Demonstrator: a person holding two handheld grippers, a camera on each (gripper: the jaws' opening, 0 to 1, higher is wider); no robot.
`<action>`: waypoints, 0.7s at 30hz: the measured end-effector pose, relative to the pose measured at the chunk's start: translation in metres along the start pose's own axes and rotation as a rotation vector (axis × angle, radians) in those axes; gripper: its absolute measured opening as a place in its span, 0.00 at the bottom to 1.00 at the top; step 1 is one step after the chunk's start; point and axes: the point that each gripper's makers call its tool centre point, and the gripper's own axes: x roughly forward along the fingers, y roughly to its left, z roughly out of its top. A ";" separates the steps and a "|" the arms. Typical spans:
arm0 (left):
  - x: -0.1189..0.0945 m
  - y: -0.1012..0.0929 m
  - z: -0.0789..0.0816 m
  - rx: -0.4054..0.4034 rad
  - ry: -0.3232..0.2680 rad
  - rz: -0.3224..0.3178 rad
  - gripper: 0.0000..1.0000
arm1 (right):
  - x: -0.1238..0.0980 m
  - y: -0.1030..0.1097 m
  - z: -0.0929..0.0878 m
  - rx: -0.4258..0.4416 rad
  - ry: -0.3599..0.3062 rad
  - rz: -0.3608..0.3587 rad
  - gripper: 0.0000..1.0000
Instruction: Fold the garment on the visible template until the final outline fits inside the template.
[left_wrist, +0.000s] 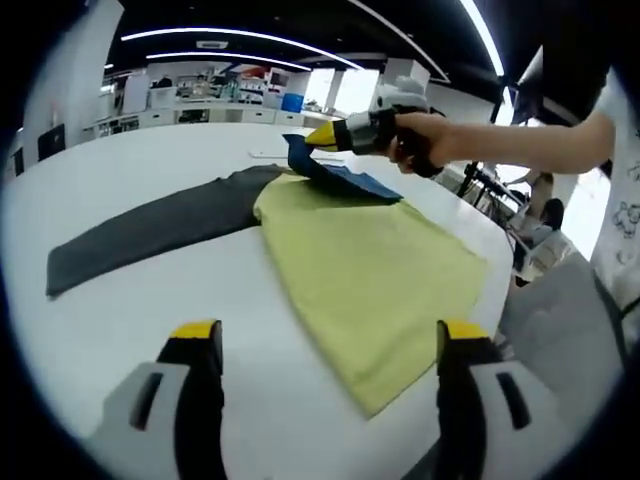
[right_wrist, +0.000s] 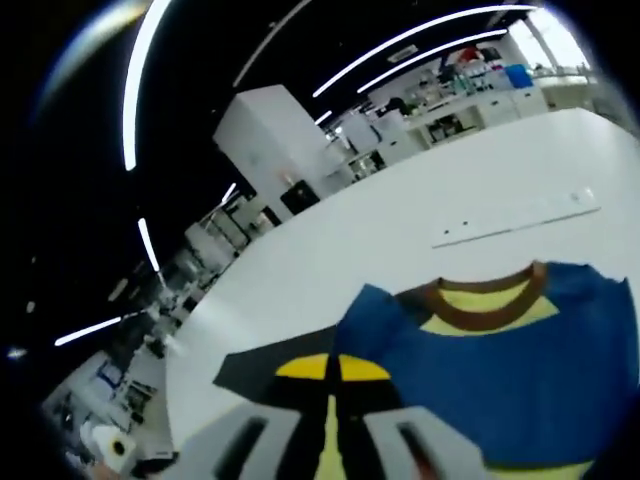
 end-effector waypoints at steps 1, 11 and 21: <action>0.000 -0.001 -0.001 0.001 0.003 -0.002 0.85 | 0.002 0.000 -0.002 0.000 0.004 0.000 0.00; 0.000 0.000 0.000 -0.005 -0.002 0.002 0.85 | 0.015 -0.001 -0.034 0.000 0.081 -0.013 0.00; 0.001 -0.002 -0.002 -0.006 0.009 0.000 0.85 | 0.033 -0.006 -0.051 -0.007 0.139 -0.014 0.00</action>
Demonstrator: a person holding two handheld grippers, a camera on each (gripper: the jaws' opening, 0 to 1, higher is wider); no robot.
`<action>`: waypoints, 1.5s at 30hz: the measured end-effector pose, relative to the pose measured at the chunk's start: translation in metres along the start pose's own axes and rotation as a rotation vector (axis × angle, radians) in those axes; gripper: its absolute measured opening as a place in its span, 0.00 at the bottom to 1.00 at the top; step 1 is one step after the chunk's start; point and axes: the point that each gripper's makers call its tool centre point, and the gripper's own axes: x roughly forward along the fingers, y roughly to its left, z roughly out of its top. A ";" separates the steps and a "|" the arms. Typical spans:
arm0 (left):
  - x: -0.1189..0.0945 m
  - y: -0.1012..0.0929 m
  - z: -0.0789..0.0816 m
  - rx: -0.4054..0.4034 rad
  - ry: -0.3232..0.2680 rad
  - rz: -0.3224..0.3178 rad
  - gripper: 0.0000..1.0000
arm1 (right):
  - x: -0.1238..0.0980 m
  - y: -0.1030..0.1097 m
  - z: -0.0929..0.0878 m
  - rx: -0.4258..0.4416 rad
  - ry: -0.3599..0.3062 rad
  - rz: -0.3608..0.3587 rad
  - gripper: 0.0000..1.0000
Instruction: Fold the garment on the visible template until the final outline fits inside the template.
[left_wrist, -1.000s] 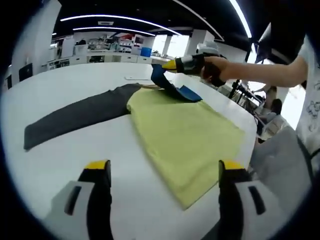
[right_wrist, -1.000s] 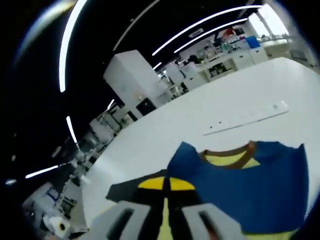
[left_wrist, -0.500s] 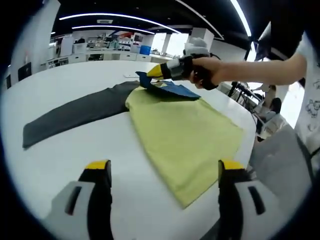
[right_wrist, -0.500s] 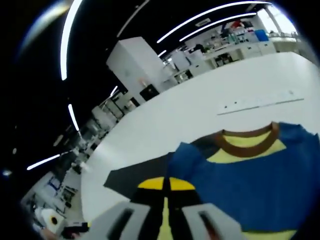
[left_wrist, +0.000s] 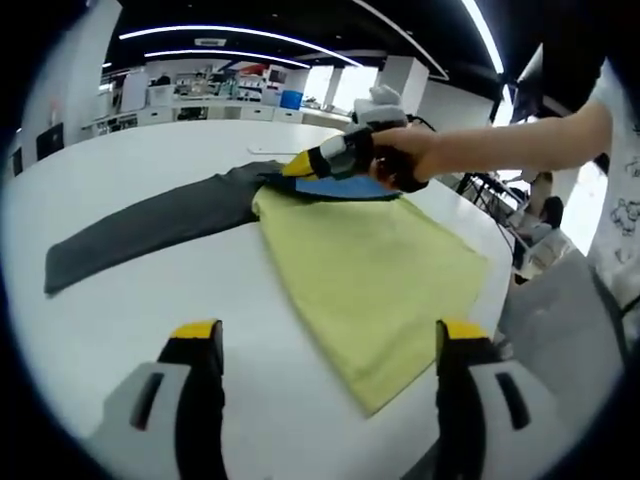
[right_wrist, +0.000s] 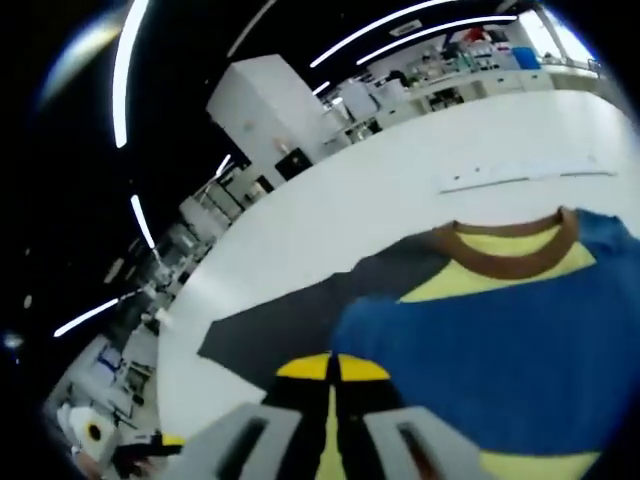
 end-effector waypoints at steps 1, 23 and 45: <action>0.000 0.000 0.000 0.000 0.000 0.001 0.85 | -0.001 0.003 0.000 -0.010 0.006 -0.001 0.00; 0.004 -0.003 -0.004 0.006 0.022 -0.020 0.86 | -0.007 -0.002 -0.006 -0.310 0.021 -0.010 0.55; 0.002 -0.002 -0.008 -0.001 0.040 -0.010 0.87 | -0.046 -0.012 0.000 -0.461 -0.030 -0.054 1.00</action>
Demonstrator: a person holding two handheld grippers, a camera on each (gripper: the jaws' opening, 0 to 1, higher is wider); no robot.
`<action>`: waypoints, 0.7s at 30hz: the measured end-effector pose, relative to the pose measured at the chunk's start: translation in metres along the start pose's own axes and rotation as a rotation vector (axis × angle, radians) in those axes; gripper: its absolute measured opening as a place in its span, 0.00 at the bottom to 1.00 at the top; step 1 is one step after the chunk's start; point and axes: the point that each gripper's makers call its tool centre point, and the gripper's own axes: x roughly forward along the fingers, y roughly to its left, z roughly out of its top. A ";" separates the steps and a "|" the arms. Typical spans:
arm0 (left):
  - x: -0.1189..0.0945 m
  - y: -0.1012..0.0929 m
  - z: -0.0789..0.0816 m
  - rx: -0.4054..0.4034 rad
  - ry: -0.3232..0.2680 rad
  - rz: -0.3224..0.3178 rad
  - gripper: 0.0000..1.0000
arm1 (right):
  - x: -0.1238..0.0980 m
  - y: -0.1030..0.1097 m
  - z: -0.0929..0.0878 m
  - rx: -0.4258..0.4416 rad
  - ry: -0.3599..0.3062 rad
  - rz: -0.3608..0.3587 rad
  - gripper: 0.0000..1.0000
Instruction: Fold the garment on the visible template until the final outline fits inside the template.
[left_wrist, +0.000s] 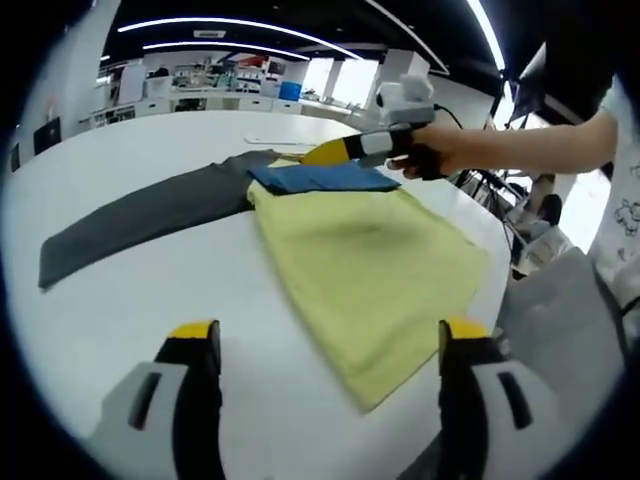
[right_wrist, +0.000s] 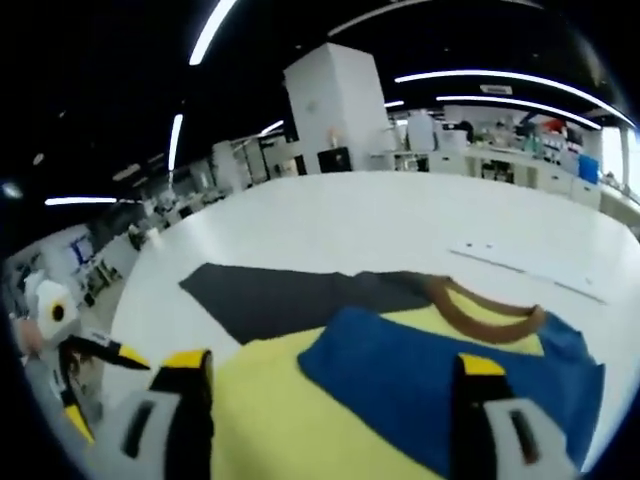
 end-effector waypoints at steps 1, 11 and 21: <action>0.000 0.000 0.001 -0.007 -0.005 0.001 0.87 | -0.002 -0.001 0.000 -0.003 0.002 -0.001 1.00; -0.003 0.006 0.002 -0.026 -0.023 0.021 0.88 | -0.041 -0.020 -0.004 -0.014 -0.016 -0.038 1.00; -0.001 0.005 0.003 -0.028 -0.028 0.015 0.87 | -0.087 -0.047 -0.030 -0.013 -0.013 -0.096 1.00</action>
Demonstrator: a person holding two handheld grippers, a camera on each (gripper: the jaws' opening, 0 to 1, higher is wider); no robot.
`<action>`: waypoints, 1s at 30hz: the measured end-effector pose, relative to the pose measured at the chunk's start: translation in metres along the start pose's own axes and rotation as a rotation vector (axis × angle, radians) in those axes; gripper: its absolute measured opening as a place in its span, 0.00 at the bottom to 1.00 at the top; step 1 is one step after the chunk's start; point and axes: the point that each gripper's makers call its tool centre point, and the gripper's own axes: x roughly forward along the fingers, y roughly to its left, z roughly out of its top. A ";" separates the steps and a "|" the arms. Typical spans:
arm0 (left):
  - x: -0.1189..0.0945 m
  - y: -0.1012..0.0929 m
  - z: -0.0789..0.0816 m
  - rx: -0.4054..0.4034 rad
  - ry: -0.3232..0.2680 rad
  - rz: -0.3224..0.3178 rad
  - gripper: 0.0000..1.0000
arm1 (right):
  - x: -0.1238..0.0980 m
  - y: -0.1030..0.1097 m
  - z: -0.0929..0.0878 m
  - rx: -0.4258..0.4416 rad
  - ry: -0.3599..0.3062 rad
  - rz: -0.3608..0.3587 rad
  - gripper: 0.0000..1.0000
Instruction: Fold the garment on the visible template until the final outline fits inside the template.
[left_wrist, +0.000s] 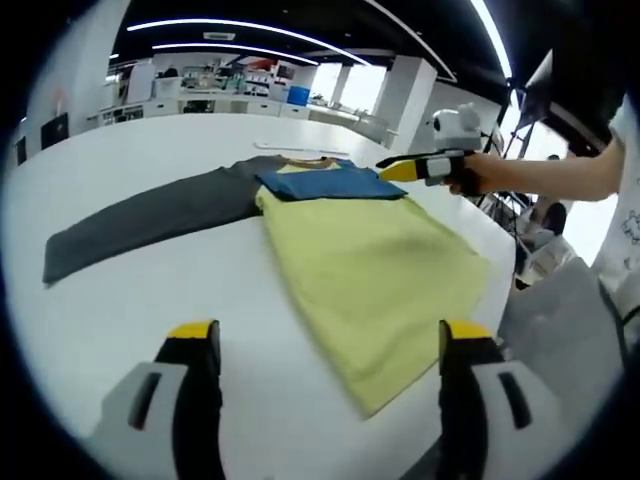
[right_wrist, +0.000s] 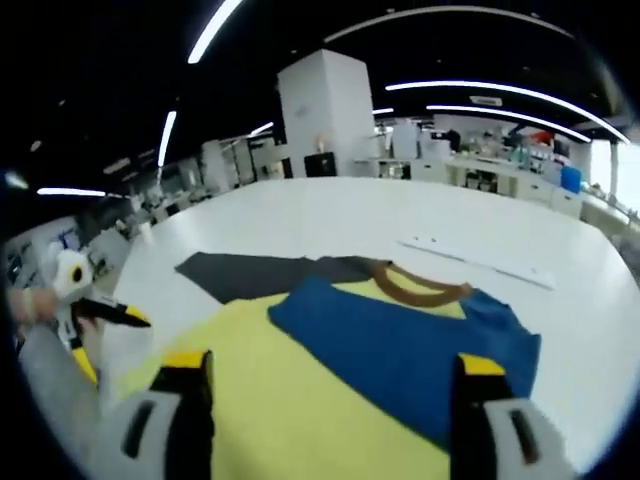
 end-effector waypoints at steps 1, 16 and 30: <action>0.000 0.000 0.000 0.000 -0.001 0.000 0.87 | -0.004 -0.002 -0.002 -0.005 0.005 -0.004 1.00; -0.003 0.006 0.004 -0.008 -0.018 0.023 0.87 | -0.053 -0.014 -0.031 0.027 -0.010 -0.051 1.00; -0.028 0.062 0.033 -0.016 -0.051 0.082 0.88 | -0.096 -0.025 -0.050 0.056 -0.038 -0.098 1.00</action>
